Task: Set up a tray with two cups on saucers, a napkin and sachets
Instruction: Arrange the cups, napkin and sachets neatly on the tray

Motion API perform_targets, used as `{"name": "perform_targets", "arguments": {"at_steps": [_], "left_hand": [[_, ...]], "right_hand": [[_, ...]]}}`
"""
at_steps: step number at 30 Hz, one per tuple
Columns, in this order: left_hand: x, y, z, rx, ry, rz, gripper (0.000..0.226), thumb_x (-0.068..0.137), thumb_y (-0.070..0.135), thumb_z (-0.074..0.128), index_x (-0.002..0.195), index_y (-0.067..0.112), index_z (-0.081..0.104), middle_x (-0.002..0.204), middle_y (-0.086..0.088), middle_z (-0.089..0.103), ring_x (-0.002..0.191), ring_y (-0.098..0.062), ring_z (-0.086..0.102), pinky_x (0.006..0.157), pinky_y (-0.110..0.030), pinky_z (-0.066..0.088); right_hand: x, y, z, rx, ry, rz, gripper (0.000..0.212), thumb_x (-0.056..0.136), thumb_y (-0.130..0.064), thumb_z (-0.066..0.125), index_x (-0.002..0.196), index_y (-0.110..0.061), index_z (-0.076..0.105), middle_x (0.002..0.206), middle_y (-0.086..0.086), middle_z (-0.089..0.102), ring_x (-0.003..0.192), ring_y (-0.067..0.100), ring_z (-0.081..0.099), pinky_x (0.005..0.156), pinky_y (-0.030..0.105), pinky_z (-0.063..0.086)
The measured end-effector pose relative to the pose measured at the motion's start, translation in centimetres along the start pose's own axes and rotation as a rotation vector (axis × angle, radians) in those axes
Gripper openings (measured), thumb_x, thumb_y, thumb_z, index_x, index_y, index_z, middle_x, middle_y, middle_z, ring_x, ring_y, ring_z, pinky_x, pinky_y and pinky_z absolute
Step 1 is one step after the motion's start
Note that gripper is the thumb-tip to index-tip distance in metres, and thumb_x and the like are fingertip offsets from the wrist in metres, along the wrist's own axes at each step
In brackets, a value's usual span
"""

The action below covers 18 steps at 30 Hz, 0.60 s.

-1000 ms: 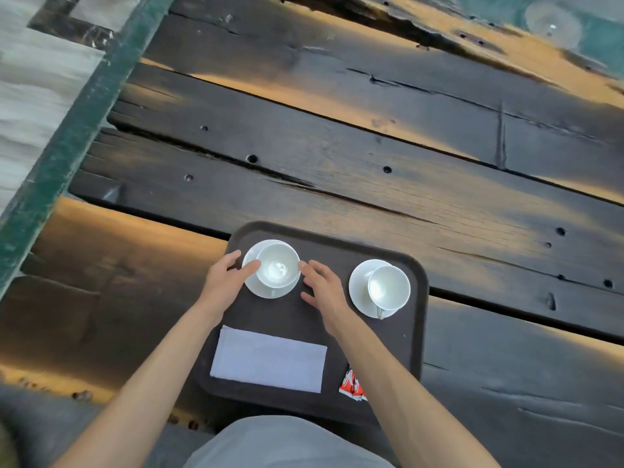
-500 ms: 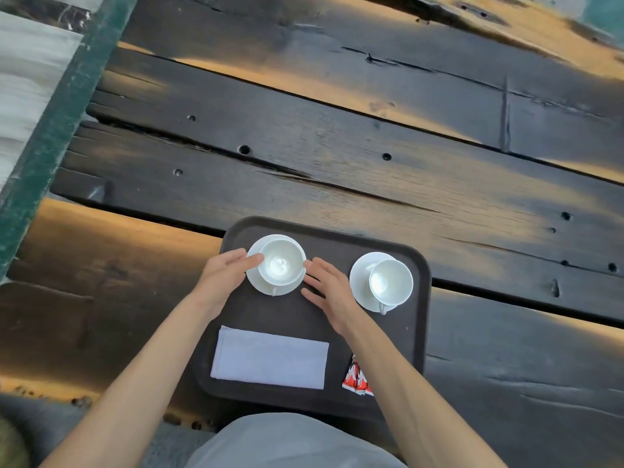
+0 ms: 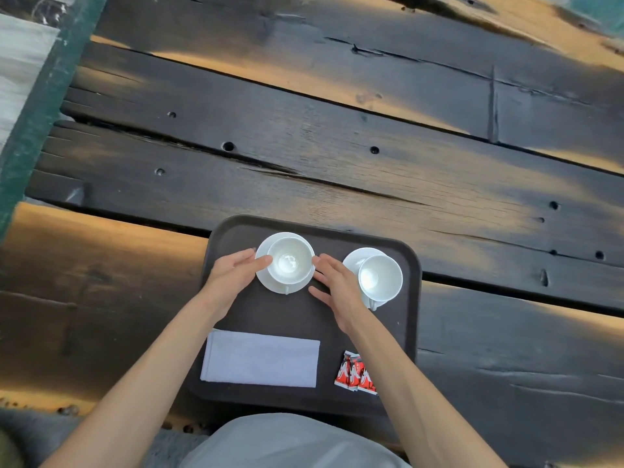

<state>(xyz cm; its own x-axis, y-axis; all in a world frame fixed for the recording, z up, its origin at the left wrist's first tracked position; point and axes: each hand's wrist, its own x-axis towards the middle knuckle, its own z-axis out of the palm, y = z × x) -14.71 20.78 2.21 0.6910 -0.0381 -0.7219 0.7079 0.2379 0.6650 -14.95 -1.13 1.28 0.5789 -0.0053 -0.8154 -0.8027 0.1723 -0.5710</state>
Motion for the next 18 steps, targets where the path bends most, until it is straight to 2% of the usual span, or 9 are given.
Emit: {"name": "perform_targets", "arguments": {"at_steps": [3, 5, 7, 9, 11, 12, 14, 15, 18], "left_hand": [[-0.10, 0.04, -0.17, -0.003, -0.003, -0.011, 0.041, 0.081, 0.029, 0.083, 0.120, 0.026, 0.071, 0.098, 0.029, 0.071, 0.115, 0.000, 0.059, 0.097, -0.023, 0.046], [-0.21, 0.02, -0.32, 0.009, -0.008, -0.025, 0.018, 0.080, 0.031, 0.084, 0.093, 0.043, 0.079, 0.091, 0.031, 0.072, 0.109, 0.000, 0.060, 0.093, -0.021, 0.047], [-0.33, -0.01, -0.31, 0.027, -0.026, -0.015, 0.012, 0.080, 0.034, 0.084, 0.074, 0.043, 0.079, 0.084, 0.033, 0.071, 0.101, 0.002, 0.061, 0.090, -0.020, 0.047], [-0.66, 0.16, -0.22, 0.030, -0.032, -0.022, 0.007, 0.079, 0.034, 0.084, 0.083, 0.038, 0.079, 0.089, 0.030, 0.071, 0.099, 0.003, 0.062, 0.096, -0.023, 0.048], [-0.58, 0.03, -0.29, 0.010, -0.013, -0.020, 0.034, 0.079, 0.033, 0.085, 0.111, 0.028, 0.076, 0.107, 0.024, 0.072, 0.104, 0.005, 0.064, 0.105, -0.028, 0.047], [-0.47, -0.08, -0.38, 0.010, -0.006, -0.023, 0.035, 0.079, 0.032, 0.085, 0.112, 0.026, 0.075, 0.108, 0.023, 0.073, 0.104, 0.006, 0.065, 0.105, -0.029, 0.046], [-0.54, -0.01, -0.37, 0.025, -0.032, -0.016, 0.015, 0.079, 0.032, 0.085, 0.093, 0.032, 0.081, 0.098, 0.025, 0.075, 0.102, 0.006, 0.067, 0.099, -0.025, 0.048], [-0.58, -0.04, -0.30, 0.026, -0.036, -0.009, 0.014, 0.079, 0.032, 0.084, 0.093, 0.032, 0.081, 0.100, 0.023, 0.075, 0.107, 0.002, 0.065, 0.098, -0.025, 0.048], [-0.63, -0.23, -0.28, 0.006, -0.010, 0.019, 0.061, 0.081, 0.032, 0.083, 0.135, 0.012, 0.063, 0.132, 0.009, 0.064, 0.126, -0.009, 0.056, 0.113, -0.035, 0.043]], "right_hand": [[-0.08, 0.25, 0.05, -0.004, -0.007, 0.003, 0.068, 0.080, -0.048, 0.078, 0.138, -0.022, 0.056, 0.131, -0.007, 0.066, 0.117, 0.008, 0.065, 0.085, 0.030, 0.061], [-0.15, 0.33, 0.11, -0.003, -0.006, -0.001, 0.067, 0.081, -0.047, 0.078, 0.138, -0.021, 0.057, 0.131, -0.006, 0.065, 0.117, 0.009, 0.064, 0.086, 0.030, 0.061], [-0.20, 0.35, 0.21, -0.003, -0.003, -0.010, 0.067, 0.082, -0.047, 0.077, 0.138, -0.020, 0.056, 0.131, -0.006, 0.065, 0.118, 0.009, 0.064, 0.087, 0.030, 0.061], [-0.25, 0.35, 0.29, -0.007, 0.000, -0.015, 0.066, 0.082, -0.048, 0.077, 0.138, -0.020, 0.057, 0.131, -0.006, 0.065, 0.118, 0.010, 0.063, 0.088, 0.031, 0.061], [-0.30, 0.36, 0.31, -0.012, 0.002, -0.015, 0.064, 0.083, -0.048, 0.076, 0.137, -0.020, 0.058, 0.132, -0.005, 0.064, 0.119, 0.010, 0.063, 0.090, 0.032, 0.061], [-0.32, 0.36, 0.32, -0.014, 0.002, -0.015, 0.063, 0.082, -0.048, 0.076, 0.136, -0.020, 0.059, 0.132, -0.005, 0.064, 0.120, 0.011, 0.062, 0.091, 0.033, 0.061], [-0.32, 0.39, 0.37, -0.017, -0.001, -0.018, 0.058, 0.082, -0.048, 0.075, 0.132, -0.021, 0.062, 0.130, -0.005, 0.066, 0.120, 0.011, 0.062, 0.091, 0.033, 0.061], [-0.35, 0.37, 0.42, -0.018, -0.002, -0.019, 0.054, 0.083, -0.048, 0.075, 0.129, -0.021, 0.063, 0.129, -0.006, 0.066, 0.119, 0.010, 0.062, 0.090, 0.033, 0.061], [-0.47, 0.41, 0.55, -0.009, 0.005, -0.019, 0.047, 0.086, -0.047, 0.074, 0.126, -0.023, 0.065, 0.127, -0.007, 0.067, 0.119, 0.010, 0.062, 0.088, 0.031, 0.061]]}}
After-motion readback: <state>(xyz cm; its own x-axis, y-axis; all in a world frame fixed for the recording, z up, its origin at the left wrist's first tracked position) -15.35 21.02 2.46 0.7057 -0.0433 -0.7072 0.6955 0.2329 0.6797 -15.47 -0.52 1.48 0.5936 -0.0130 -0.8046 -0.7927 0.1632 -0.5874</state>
